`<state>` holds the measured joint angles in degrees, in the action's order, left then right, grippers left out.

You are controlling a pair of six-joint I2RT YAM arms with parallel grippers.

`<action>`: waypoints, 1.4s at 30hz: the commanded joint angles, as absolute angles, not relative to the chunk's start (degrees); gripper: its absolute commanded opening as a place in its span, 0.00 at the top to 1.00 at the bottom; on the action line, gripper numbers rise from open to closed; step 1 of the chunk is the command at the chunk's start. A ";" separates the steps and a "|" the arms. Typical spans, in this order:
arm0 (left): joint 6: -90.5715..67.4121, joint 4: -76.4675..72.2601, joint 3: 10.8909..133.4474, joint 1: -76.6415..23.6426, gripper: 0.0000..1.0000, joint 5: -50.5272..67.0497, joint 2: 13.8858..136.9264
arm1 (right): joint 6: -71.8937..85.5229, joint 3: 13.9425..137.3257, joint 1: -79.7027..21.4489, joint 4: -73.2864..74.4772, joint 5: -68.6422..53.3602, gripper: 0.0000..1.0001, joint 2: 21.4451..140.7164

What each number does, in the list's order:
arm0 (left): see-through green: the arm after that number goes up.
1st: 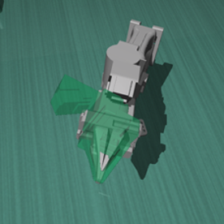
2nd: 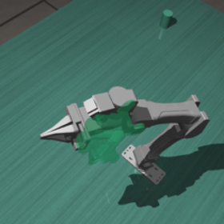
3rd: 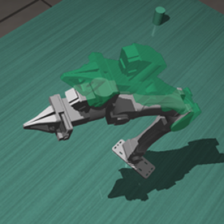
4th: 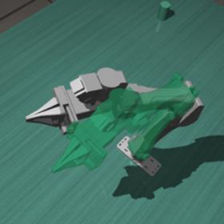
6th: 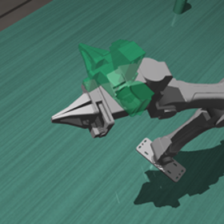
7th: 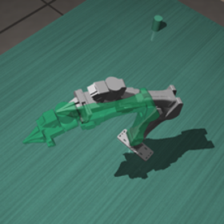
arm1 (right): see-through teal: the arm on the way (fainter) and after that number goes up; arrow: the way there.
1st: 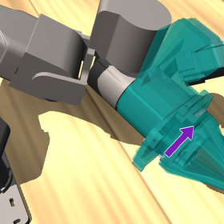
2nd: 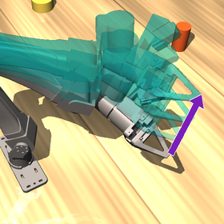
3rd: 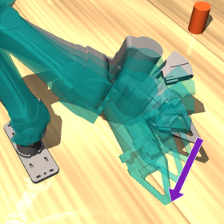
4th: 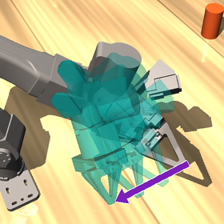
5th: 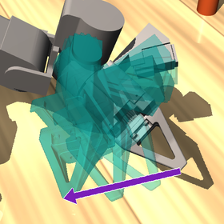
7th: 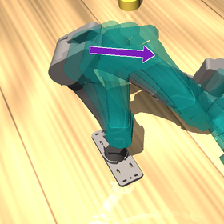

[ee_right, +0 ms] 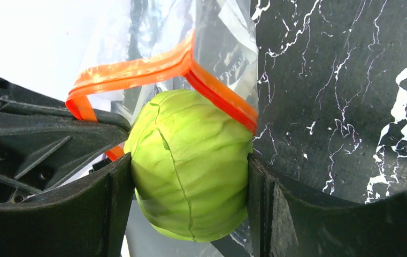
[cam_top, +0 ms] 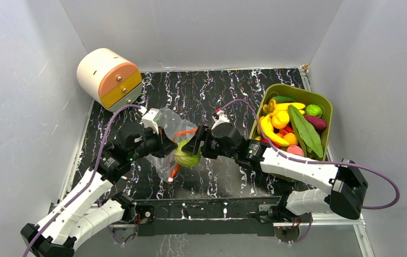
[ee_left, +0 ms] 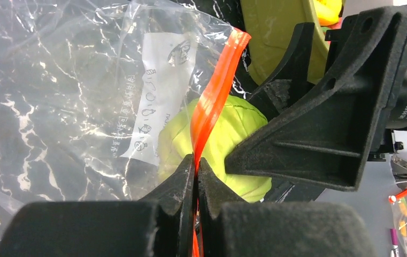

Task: Place the food in the zip-top bag and seal the zipper
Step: Place the fake vegetable in the zipper food storage bag.

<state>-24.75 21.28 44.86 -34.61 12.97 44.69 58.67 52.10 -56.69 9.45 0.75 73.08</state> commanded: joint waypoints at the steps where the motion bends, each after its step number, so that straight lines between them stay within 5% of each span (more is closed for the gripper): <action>1: -25.71 22.48 45.56 -34.72 1.00 18.19 42.49 | 63.01 53.76 -56.50 3.22 9.72 0.52 71.09; 14: -29.29 18.87 43.40 -34.72 1.00 21.97 41.26 | 68.73 49.57 -57.19 -2.40 15.73 0.50 68.79; 24: -29.35 19.75 43.47 -34.72 1.00 18.48 41.03 | 66.57 50.96 -58.45 0.68 12.21 0.36 72.39; 28: -29.23 20.48 43.46 -34.72 1.00 16.61 40.54 | 65.09 50.77 -58.51 1.07 11.63 0.22 72.01; 42: -28.02 21.36 42.76 -34.75 1.00 13.58 40.88 | 57.01 58.01 -58.46 9.68 8.24 0.07 70.82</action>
